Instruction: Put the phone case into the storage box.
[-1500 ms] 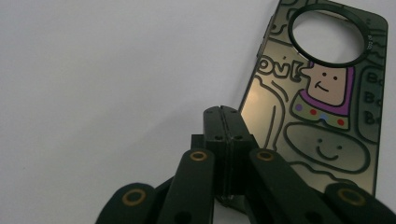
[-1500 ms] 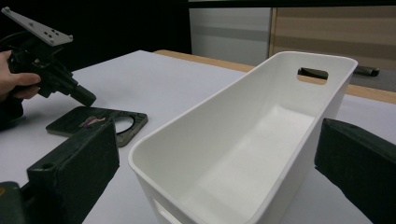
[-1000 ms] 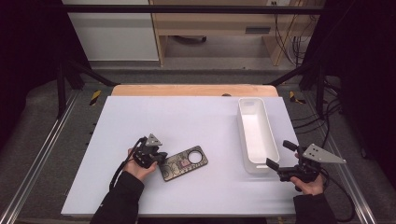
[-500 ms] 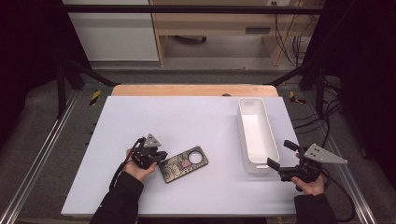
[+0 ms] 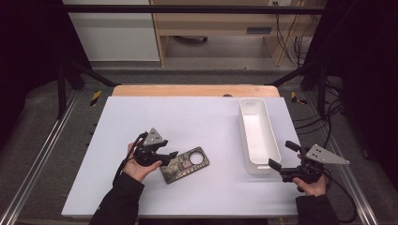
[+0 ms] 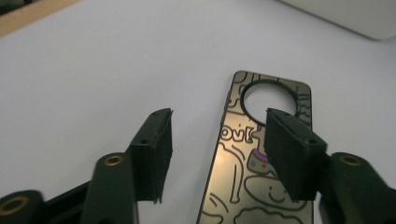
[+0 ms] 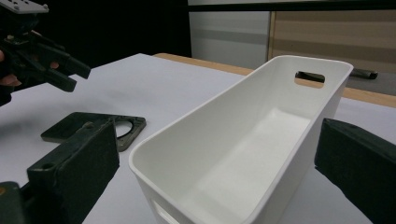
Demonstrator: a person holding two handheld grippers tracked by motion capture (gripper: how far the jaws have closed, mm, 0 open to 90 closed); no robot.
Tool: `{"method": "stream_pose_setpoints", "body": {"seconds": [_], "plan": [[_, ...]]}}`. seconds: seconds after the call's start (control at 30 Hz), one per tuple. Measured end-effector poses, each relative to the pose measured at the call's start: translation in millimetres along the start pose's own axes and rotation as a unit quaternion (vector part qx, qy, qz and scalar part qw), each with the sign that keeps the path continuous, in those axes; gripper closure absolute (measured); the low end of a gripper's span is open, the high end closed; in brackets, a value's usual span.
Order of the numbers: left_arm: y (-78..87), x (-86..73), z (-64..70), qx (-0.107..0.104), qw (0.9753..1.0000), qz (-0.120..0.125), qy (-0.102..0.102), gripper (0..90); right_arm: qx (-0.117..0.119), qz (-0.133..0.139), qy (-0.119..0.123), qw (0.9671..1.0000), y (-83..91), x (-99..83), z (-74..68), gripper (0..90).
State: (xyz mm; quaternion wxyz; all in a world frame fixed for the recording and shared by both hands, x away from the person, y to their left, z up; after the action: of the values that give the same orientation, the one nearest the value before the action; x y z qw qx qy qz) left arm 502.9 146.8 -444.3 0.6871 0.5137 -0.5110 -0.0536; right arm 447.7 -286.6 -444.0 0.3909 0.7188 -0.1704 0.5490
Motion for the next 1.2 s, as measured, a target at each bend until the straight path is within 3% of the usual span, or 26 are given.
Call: {"method": "stream_pose_setpoints", "body": {"seconds": [0.03, 0.1, 0.2, 0.53, 0.8, 1.2], "plan": [[0.3, 2.0, 1.2, -0.004, 1.0, 0.001, 0.0, 35.3, 0.0, 0.0, 0.0, 1.0, 0.0, 0.0, 0.0, 0.4], [0.9, 5.9, 4.0, -0.012, 0.9999, 0.006, -0.001, 26.4, 0.001, 0.0, 0.001, 1.0, -0.1, 0.2, -0.3, 0.4], [2.2, 11.0, 7.2, -0.024, 0.9996, 0.014, 0.0, 24.2, 0.001, -0.001, 0.001, 1.0, -0.2, 0.1, -0.5, 0.4], [1.9, 20.8, 12.7, -0.017, 0.9998, 0.013, -0.002, 2.4, 0.002, -0.001, 0.001, 1.0, -0.4, 0.0, -0.6, 0.4], [2.3, 26.3, 20.2, -0.027, 0.9994, 0.003, -0.02, 0.1, 0.002, -0.002, 0.002, 1.0, -0.4, 0.0, -0.7, 0.4], [-4.1, 30.8, 23.2, -0.034, 0.9977, -0.038, -0.045, 0.0, 0.003, -0.004, 0.002, 1.0, -1.7, -0.7, -0.8, 0.4]]}}
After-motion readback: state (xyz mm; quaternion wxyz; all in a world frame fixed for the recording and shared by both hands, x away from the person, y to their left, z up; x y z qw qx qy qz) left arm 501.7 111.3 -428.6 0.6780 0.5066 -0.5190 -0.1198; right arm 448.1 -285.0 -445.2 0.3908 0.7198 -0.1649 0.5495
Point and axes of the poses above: each handheld gripper's, and its own axes: y roughly backward along the jaws, x roughly out of its top, z roughly to its right, the point moved 4 cm from there along -y, roughly forward along the jaws, and after that the axes turned 11 degrees about -z, right-handed, at the moved point
